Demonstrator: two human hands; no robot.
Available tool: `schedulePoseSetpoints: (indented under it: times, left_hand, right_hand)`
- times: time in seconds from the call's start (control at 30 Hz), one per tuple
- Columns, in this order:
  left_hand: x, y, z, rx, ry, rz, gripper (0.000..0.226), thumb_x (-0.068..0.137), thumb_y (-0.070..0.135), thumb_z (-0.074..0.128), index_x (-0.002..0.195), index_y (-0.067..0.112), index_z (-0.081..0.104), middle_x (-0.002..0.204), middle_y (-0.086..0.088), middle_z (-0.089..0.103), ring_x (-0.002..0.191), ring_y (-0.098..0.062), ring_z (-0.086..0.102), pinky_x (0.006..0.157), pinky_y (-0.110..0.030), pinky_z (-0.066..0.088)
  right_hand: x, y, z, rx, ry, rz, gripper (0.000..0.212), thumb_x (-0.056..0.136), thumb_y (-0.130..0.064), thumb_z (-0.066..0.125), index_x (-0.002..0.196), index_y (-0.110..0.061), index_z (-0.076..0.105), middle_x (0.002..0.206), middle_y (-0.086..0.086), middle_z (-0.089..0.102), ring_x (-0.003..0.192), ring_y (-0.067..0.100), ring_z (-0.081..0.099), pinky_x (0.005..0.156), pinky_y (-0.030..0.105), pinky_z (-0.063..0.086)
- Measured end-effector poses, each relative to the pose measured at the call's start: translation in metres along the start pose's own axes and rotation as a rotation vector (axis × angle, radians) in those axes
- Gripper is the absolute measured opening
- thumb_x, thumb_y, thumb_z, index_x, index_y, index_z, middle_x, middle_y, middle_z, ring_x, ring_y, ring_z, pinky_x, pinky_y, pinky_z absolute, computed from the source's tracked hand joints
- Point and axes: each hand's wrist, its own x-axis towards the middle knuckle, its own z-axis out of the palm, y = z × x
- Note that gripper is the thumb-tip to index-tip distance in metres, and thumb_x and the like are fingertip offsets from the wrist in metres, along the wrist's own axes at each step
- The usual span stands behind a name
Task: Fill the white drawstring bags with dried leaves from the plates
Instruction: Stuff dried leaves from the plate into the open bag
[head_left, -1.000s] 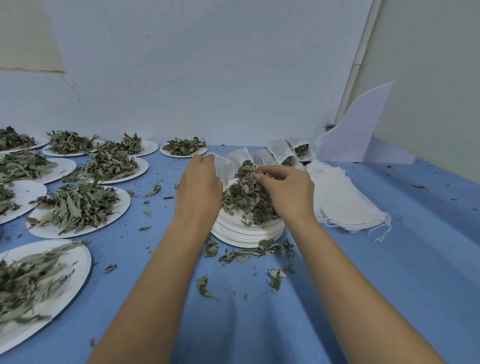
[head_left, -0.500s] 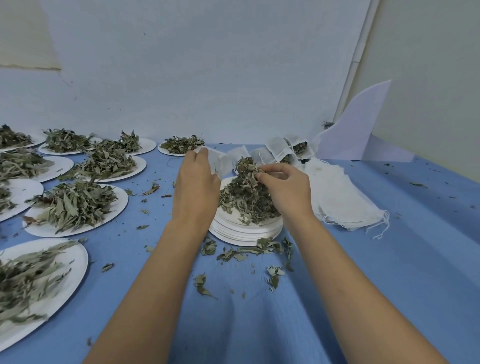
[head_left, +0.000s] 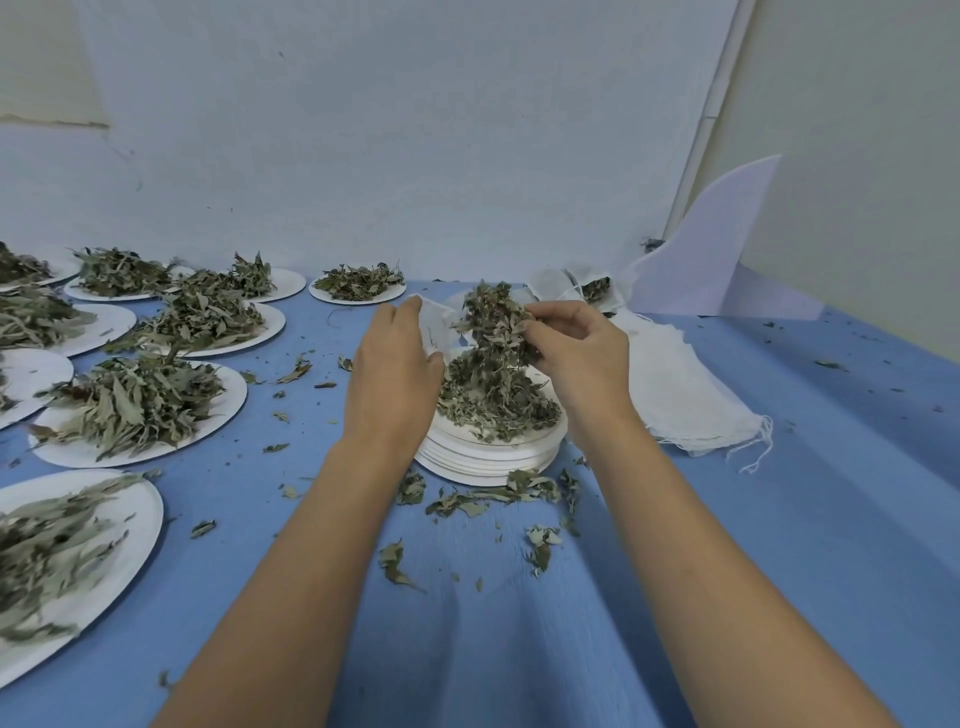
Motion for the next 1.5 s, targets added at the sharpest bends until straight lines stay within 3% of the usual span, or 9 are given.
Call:
schedulePoseSetpoints:
  times: [0.13,0.43,0.53,0.7,0.87,1.1,1.2,1.37,1.5]
  left_hand:
    - [0.001,-0.002,0.000,-0.015,0.022,-0.014,0.058,0.091,0.006,0.056,0.144,0.007,0.035,0.125,-0.014,0.048,0.103,-0.028,0.052,0.077,-0.027,0.035]
    - [0.001,-0.001,0.001,-0.015,0.026,-0.011,0.057,0.090,0.005,0.056,0.143,0.007,0.036,0.125,-0.014,0.049,0.106,-0.029,0.053,0.078,-0.028,0.037]
    - [0.002,-0.002,0.002,-0.018,0.026,-0.006,0.057,0.090,0.005,0.056,0.144,0.006,0.035,0.124,-0.015,0.048,0.107,-0.030,0.051,0.078,-0.028,0.036]
    - [0.001,-0.002,0.001,-0.014,0.025,-0.004,0.058,0.090,0.005,0.056,0.144,0.008,0.035,0.122,-0.014,0.049,0.100,-0.029,0.052,0.075,-0.029,0.036]
    - [-0.001,-0.001,0.002,-0.007,0.022,-0.001,0.060,0.090,0.006,0.058,0.145,0.010,0.034,0.121,-0.013,0.049,0.085,-0.021,0.047,0.074,-0.029,0.036]
    - [0.001,-0.003,0.008,-0.016,-0.033,-0.011,0.065,0.091,0.006,0.059,0.148,0.008,0.027,0.121,-0.015,0.050,0.106,-0.031,0.052,0.079,-0.028,0.036]
    - [0.002,-0.003,0.010,-0.017,-0.050,-0.003,0.066,0.090,0.005,0.059,0.148,0.009,0.028,0.120,-0.014,0.051,0.105,-0.030,0.053,0.078,-0.028,0.036]
    - [0.003,-0.001,0.009,-0.024,-0.059,-0.004,0.061,0.088,0.007,0.062,0.144,0.012,0.037,0.109,-0.007,0.053,0.088,-0.021,0.052,0.073,-0.028,0.037]
    - [0.002,0.003,0.010,-0.022,-0.067,0.031,0.049,0.087,0.005,0.062,0.134,0.010,0.046,0.117,-0.008,0.054,0.099,-0.025,0.054,0.075,-0.027,0.037]
  right_hand:
    - [-0.003,0.010,0.000,-0.380,-0.081,-0.047,0.011,0.081,-0.012,0.066,0.085,-0.022,0.068,0.079,-0.012,0.063,0.072,0.003,0.058,0.060,0.011,0.044]
    - [-0.011,0.020,0.012,-0.773,-0.132,-0.322,0.033,0.085,-0.047,0.063,0.093,-0.015,0.056,0.087,-0.002,0.060,0.079,0.015,0.054,0.064,0.027,0.037]
    - [-0.009,0.025,0.010,-0.803,-0.161,-0.319,0.030,0.083,-0.032,0.071,0.105,-0.016,0.058,0.098,0.001,0.064,0.080,0.014,0.053,0.067,0.025,0.038]
    - [-0.010,0.023,0.010,-0.754,-0.116,-0.383,0.028,0.086,-0.010,0.067,0.112,-0.019,0.069,0.105,-0.002,0.071,0.088,0.010,0.062,0.077,0.010,0.038]
    - [-0.009,0.017,0.010,-0.475,-0.018,-0.302,0.024,0.083,-0.012,0.067,0.105,-0.023,0.073,0.092,-0.011,0.071,0.066,-0.016,0.054,0.063,-0.003,0.037]
    - [-0.006,-0.003,0.007,0.009,0.058,-0.175,0.027,0.080,-0.009,0.071,0.084,-0.036,0.071,0.086,-0.015,0.071,0.083,0.001,0.066,0.076,0.020,0.054]
    - [-0.007,-0.007,0.005,0.113,-0.027,-0.165,0.031,0.079,-0.002,0.069,0.080,-0.034,0.072,0.074,-0.015,0.070,0.073,-0.001,0.064,0.065,0.014,0.050]
    - [-0.007,-0.005,0.005,0.025,-0.101,-0.184,0.029,0.079,-0.002,0.068,0.084,-0.030,0.072,0.073,-0.017,0.067,0.067,-0.005,0.059,0.061,0.012,0.046]
    - [-0.010,0.000,0.010,-0.133,-0.087,-0.219,0.027,0.081,-0.006,0.066,0.098,-0.026,0.073,0.086,-0.020,0.066,0.064,-0.009,0.057,0.057,0.006,0.042]
